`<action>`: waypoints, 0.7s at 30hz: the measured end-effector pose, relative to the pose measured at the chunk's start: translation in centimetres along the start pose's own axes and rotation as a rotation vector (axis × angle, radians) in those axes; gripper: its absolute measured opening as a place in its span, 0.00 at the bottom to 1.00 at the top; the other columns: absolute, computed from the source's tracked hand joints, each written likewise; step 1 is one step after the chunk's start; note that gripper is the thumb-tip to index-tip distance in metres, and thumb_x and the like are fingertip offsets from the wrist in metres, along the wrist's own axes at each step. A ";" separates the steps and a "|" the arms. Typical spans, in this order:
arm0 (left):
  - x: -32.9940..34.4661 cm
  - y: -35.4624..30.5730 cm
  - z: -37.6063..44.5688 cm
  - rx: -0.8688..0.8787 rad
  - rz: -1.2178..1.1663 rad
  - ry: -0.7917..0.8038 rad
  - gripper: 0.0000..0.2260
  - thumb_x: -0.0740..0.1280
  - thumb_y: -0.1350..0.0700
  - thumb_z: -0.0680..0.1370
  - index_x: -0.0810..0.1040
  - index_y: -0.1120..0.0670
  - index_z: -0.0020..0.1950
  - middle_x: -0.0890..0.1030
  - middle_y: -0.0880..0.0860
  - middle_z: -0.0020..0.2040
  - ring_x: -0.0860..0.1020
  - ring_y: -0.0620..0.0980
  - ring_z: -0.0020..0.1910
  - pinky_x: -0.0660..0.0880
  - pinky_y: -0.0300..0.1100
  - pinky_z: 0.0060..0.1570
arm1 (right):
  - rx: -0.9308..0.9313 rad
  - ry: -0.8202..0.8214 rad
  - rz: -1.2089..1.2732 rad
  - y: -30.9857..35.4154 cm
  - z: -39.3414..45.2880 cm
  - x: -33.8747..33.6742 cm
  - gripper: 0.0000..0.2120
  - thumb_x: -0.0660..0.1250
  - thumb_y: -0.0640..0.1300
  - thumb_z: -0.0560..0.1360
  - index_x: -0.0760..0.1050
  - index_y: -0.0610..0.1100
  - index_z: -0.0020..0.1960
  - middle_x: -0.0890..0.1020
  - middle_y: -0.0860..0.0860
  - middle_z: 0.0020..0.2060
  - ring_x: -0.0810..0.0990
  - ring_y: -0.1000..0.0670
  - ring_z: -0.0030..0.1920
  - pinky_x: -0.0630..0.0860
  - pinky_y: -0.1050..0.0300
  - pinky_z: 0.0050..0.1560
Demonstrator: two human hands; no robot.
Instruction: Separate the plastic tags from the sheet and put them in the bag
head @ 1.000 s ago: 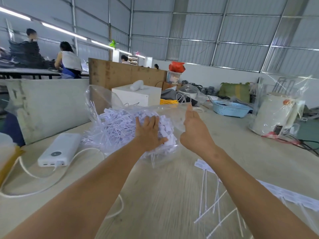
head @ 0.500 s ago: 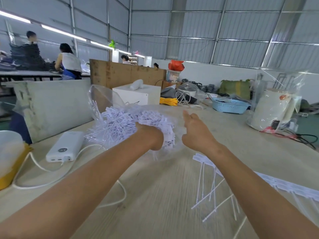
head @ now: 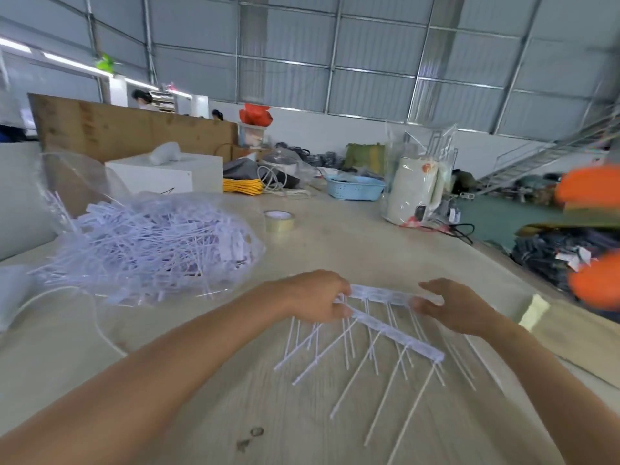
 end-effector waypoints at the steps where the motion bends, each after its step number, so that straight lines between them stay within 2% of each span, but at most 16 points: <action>1: 1.3 0.6 1.1 -0.019 -0.023 0.007 0.21 0.62 0.48 0.79 0.69 0.58 0.69 0.72 0.57 0.66 0.71 0.54 0.63 0.67 0.40 0.59 | -0.017 0.057 -0.041 -0.6 -0.4 0.9 0.35 0.55 0.68 0.73 0.69 0.44 0.69 0.70 0.45 0.69 0.68 0.47 0.68 0.62 0.58 0.66; 2: 2.3 1.1 2.0 -0.040 -0.048 0.003 0.23 0.62 0.47 0.79 0.68 0.58 0.70 0.71 0.56 0.67 0.71 0.54 0.64 0.67 0.41 0.61 | -0.058 0.088 -0.065 -1.0 -0.5 1.7 0.37 0.53 0.70 0.72 0.70 0.43 0.68 0.71 0.45 0.67 0.69 0.47 0.67 0.62 0.58 0.65; 4: 3.7 2.1 3.5 -0.065 -0.070 -0.046 0.23 0.64 0.44 0.78 0.70 0.58 0.66 0.72 0.56 0.65 0.72 0.55 0.63 0.68 0.43 0.61 | -0.080 0.081 -0.063 -1.4 -0.2 2.7 0.28 0.60 0.61 0.76 0.70 0.43 0.68 0.70 0.43 0.68 0.68 0.46 0.68 0.61 0.59 0.64; 5: 3.9 2.5 4.0 -0.068 -0.063 -0.082 0.23 0.64 0.44 0.77 0.72 0.58 0.65 0.73 0.55 0.64 0.72 0.55 0.63 0.69 0.44 0.60 | -0.073 0.088 -0.073 -1.5 0.2 2.8 0.27 0.62 0.56 0.77 0.67 0.42 0.70 0.67 0.43 0.70 0.66 0.45 0.69 0.60 0.58 0.65; 7: 4.0 3.2 4.4 -0.086 -0.052 -0.131 0.25 0.66 0.42 0.75 0.72 0.55 0.67 0.73 0.53 0.66 0.71 0.53 0.65 0.68 0.45 0.63 | -0.045 0.176 -0.120 -1.4 1.1 2.5 0.28 0.62 0.55 0.77 0.64 0.42 0.72 0.65 0.43 0.71 0.66 0.45 0.69 0.62 0.58 0.65; 9: 4.0 3.8 4.4 -0.079 -0.059 -0.176 0.24 0.68 0.43 0.74 0.74 0.53 0.66 0.74 0.53 0.64 0.71 0.52 0.64 0.69 0.44 0.62 | -0.024 0.224 -0.192 -1.0 2.4 1.6 0.28 0.63 0.57 0.76 0.66 0.44 0.71 0.70 0.45 0.69 0.70 0.46 0.67 0.65 0.60 0.61; 11: 4.1 4.2 4.2 -0.056 -0.098 -0.222 0.19 0.71 0.46 0.73 0.79 0.54 0.59 0.76 0.56 0.58 0.74 0.53 0.59 0.70 0.42 0.58 | -0.002 0.191 -0.289 0.2 3.6 1.1 0.28 0.64 0.57 0.76 0.67 0.43 0.69 0.71 0.45 0.67 0.72 0.46 0.65 0.68 0.59 0.59; 13: 4.4 4.5 4.0 -0.060 -0.128 -0.235 0.16 0.71 0.46 0.72 0.80 0.55 0.53 0.77 0.57 0.54 0.74 0.53 0.55 0.70 0.43 0.56 | -0.050 0.080 -0.263 2.5 4.8 1.4 0.23 0.62 0.54 0.77 0.71 0.41 0.65 0.74 0.44 0.65 0.73 0.45 0.63 0.68 0.57 0.59; 14: 4.5 4.5 3.9 -0.063 -0.126 -0.243 0.16 0.71 0.45 0.72 0.79 0.56 0.51 0.77 0.57 0.53 0.74 0.53 0.54 0.70 0.44 0.55 | -0.100 0.015 -0.184 4.0 5.1 1.9 0.19 0.61 0.53 0.78 0.73 0.42 0.63 0.76 0.45 0.63 0.74 0.46 0.62 0.69 0.59 0.58; 15: 4.5 4.6 3.9 -0.060 -0.123 -0.263 0.17 0.71 0.45 0.72 0.79 0.57 0.50 0.77 0.56 0.52 0.74 0.53 0.53 0.70 0.43 0.53 | -0.164 -0.032 -0.087 5.5 5.0 2.5 0.15 0.61 0.52 0.78 0.77 0.44 0.57 0.79 0.46 0.57 0.76 0.46 0.58 0.69 0.62 0.53; 16: 4.3 4.6 3.9 -0.050 -0.130 -0.297 0.17 0.71 0.45 0.72 0.78 0.58 0.49 0.77 0.56 0.50 0.75 0.53 0.51 0.69 0.42 0.49 | -0.237 -0.053 -0.002 6.9 4.7 3.1 0.13 0.61 0.52 0.78 0.80 0.46 0.48 0.81 0.47 0.47 0.77 0.47 0.50 0.69 0.66 0.44; 17: 4.0 4.5 3.8 -0.039 -0.157 -0.337 0.16 0.71 0.47 0.72 0.77 0.59 0.48 0.77 0.54 0.47 0.75 0.52 0.48 0.67 0.39 0.44 | -0.292 -0.042 0.057 8.0 4.3 3.7 0.13 0.61 0.51 0.78 0.80 0.46 0.40 0.79 0.47 0.37 0.76 0.48 0.41 0.66 0.68 0.36; 19: 3.2 4.5 3.5 -0.022 -0.259 -0.406 0.13 0.72 0.49 0.72 0.75 0.57 0.45 0.74 0.50 0.42 0.73 0.48 0.41 0.64 0.38 0.36 | -0.365 -0.032 0.148 9.1 3.6 4.1 0.14 0.62 0.49 0.78 0.80 0.43 0.40 0.73 0.48 0.31 0.70 0.52 0.32 0.63 0.67 0.32; 21: 2.5 4.4 3.1 -0.004 -0.350 -0.436 0.12 0.74 0.50 0.70 0.74 0.53 0.43 0.74 0.47 0.41 0.72 0.45 0.39 0.65 0.35 0.35 | -0.379 -0.037 0.255 9.1 3.2 3.7 0.14 0.63 0.47 0.78 0.79 0.38 0.40 0.70 0.50 0.29 0.67 0.55 0.28 0.62 0.65 0.30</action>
Point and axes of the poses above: each hand's wrist, its own z-axis towards the middle knuckle, its own x-axis out of the palm, y = z × x, the point moved 2 cm from there along z, towards the middle knuckle
